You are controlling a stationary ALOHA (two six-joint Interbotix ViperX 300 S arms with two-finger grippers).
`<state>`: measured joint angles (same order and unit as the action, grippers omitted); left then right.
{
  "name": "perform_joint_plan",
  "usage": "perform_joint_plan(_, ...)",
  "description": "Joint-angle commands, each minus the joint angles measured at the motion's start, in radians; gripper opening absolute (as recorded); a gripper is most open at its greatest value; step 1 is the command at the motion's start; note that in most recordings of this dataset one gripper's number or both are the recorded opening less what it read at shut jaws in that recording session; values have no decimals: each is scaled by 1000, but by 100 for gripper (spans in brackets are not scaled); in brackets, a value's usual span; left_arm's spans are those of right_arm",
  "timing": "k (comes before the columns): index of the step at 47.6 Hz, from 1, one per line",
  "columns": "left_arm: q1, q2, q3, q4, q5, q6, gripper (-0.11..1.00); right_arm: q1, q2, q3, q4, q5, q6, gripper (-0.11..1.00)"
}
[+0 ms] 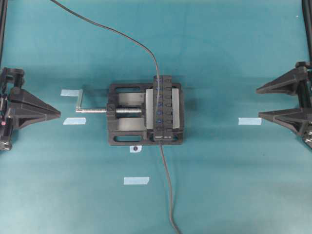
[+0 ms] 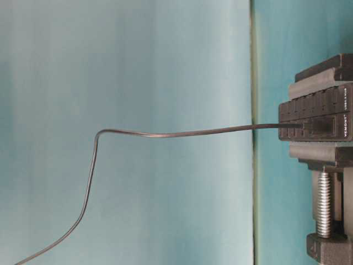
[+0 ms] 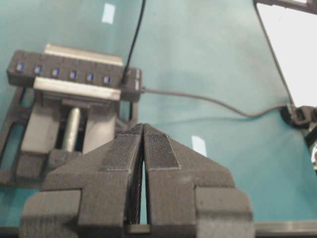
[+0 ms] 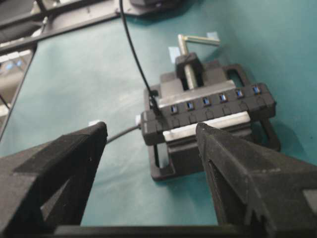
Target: Insert the USB into the front port of the fixed hub.
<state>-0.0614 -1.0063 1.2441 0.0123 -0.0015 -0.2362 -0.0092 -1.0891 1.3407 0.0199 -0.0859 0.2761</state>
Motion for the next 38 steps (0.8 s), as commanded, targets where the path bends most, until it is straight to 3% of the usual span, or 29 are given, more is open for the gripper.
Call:
perform_joint_plan(1, 2, 3, -12, 3, -12, 2, 0, 0, -5, -8, -2, 3, 11, 78)
perform_joint_plan(38, 2, 0, 29, 3, -69, -21, 0, -28, -55, 26, -2, 26, 17, 78)
